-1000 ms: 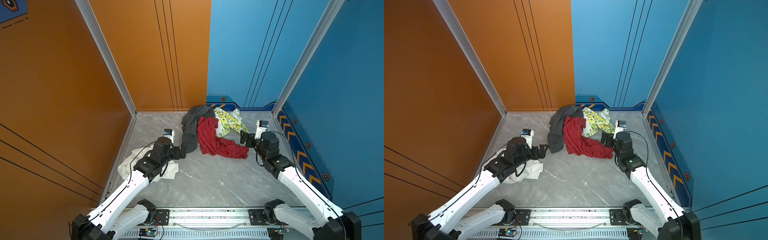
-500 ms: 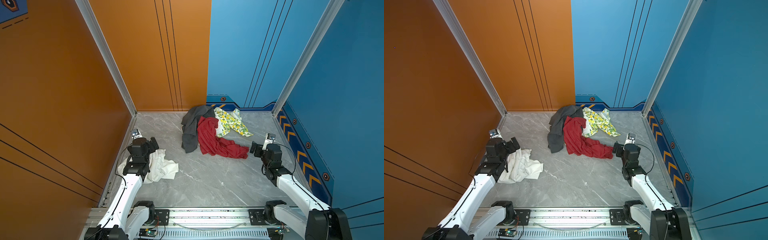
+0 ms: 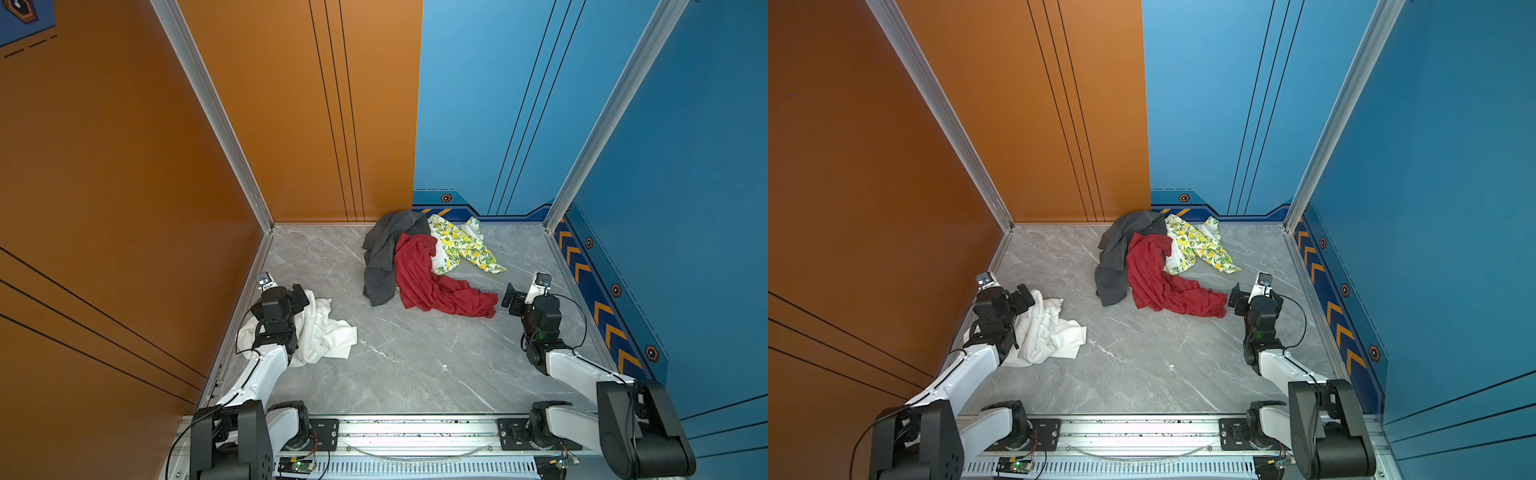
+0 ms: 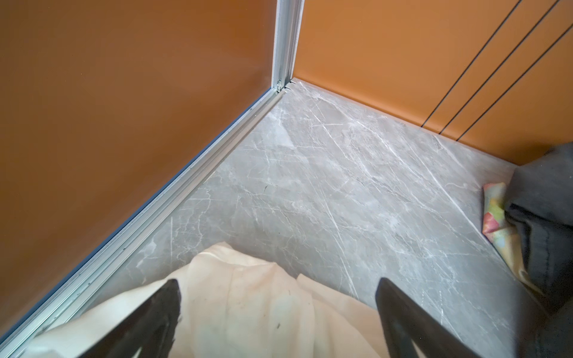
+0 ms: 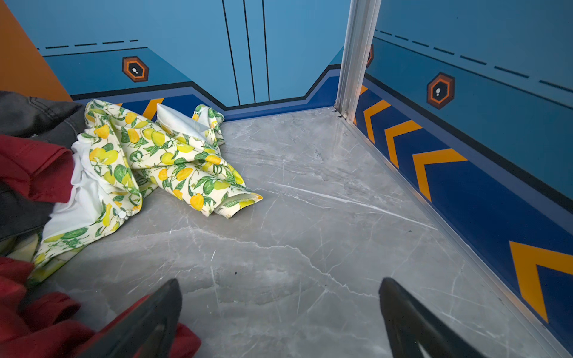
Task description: Pick out a specific cloth from the pile
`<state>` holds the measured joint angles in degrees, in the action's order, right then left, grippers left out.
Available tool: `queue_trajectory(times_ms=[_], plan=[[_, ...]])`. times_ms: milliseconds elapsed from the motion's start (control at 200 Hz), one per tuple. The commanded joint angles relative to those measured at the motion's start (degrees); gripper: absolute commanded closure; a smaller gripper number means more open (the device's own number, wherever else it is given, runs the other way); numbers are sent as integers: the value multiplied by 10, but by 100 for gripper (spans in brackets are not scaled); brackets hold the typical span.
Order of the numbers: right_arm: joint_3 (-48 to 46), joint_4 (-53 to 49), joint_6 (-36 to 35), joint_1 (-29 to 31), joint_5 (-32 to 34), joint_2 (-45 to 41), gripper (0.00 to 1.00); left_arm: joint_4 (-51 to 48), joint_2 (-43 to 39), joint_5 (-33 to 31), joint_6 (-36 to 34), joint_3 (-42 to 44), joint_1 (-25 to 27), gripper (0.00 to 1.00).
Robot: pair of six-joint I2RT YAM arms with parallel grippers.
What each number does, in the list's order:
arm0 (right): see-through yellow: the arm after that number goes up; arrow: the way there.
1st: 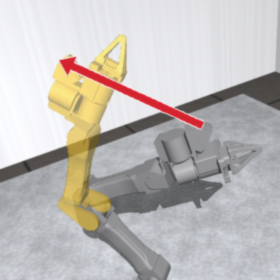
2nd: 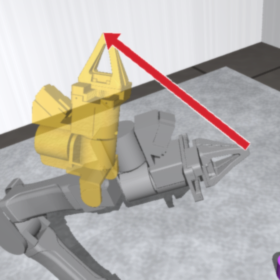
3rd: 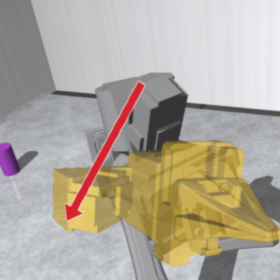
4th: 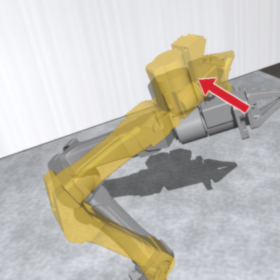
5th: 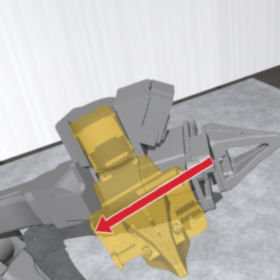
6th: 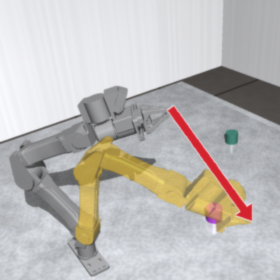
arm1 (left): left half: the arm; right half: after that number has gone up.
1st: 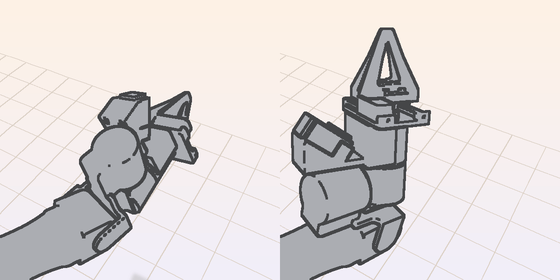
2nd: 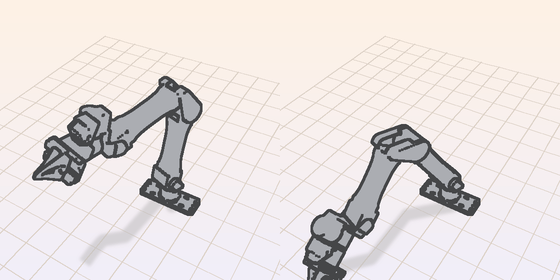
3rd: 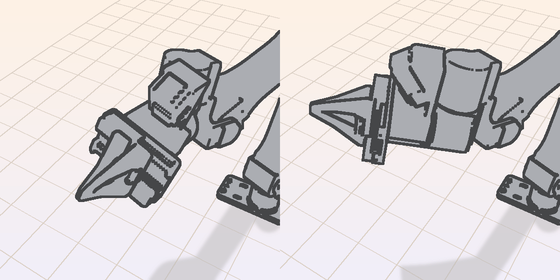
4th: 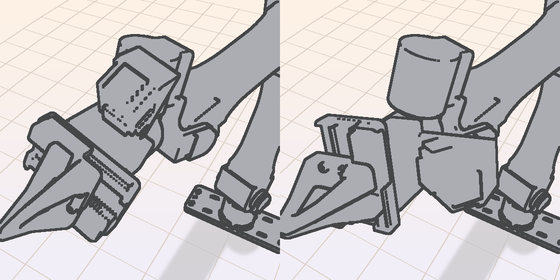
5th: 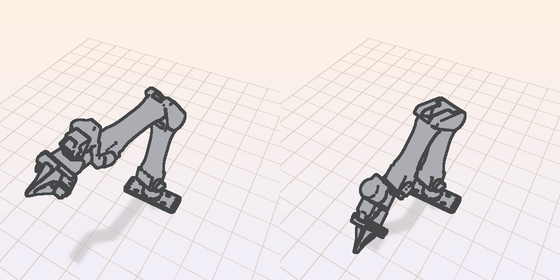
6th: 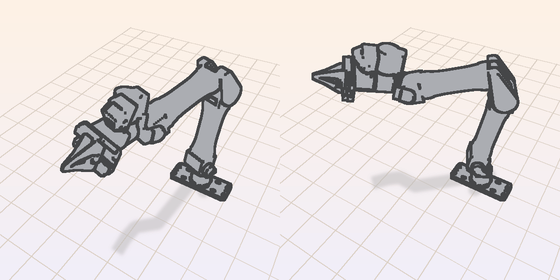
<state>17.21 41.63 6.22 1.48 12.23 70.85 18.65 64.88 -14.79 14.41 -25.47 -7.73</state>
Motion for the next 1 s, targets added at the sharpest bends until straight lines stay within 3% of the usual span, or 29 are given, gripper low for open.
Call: queue_trajectory(times_ms=[0,75,250,380,506,656,766,851,996], plan=[[-20,77,7,-12,-7,36,0,58,32,38,-32,9,8,2],[-17,69,0,-13,-9,35,0,82,54,48,-34,16,8,2],[-30,169,4,-18,-33,102,0,157,107,67,-57,29,19,2],[-37,227,0,-14,-32,149,0,196,135,62,-78,28,41,2],[-42,276,-15,-1,-30,186,0,299,175,40,-107,54,71,2],[-30,246,-17,3,-22,182,0,414,254,21,-131,67,91,2],[-2,190,-19,3,-24,179,0,380,249,22,-148,54,105,2],[47,88,-25,3,-33,174,1,348,249,25,-143,38,99,2],[45,93,-26,4,-36,175,0,348,249,24,-142,38,99,2]])
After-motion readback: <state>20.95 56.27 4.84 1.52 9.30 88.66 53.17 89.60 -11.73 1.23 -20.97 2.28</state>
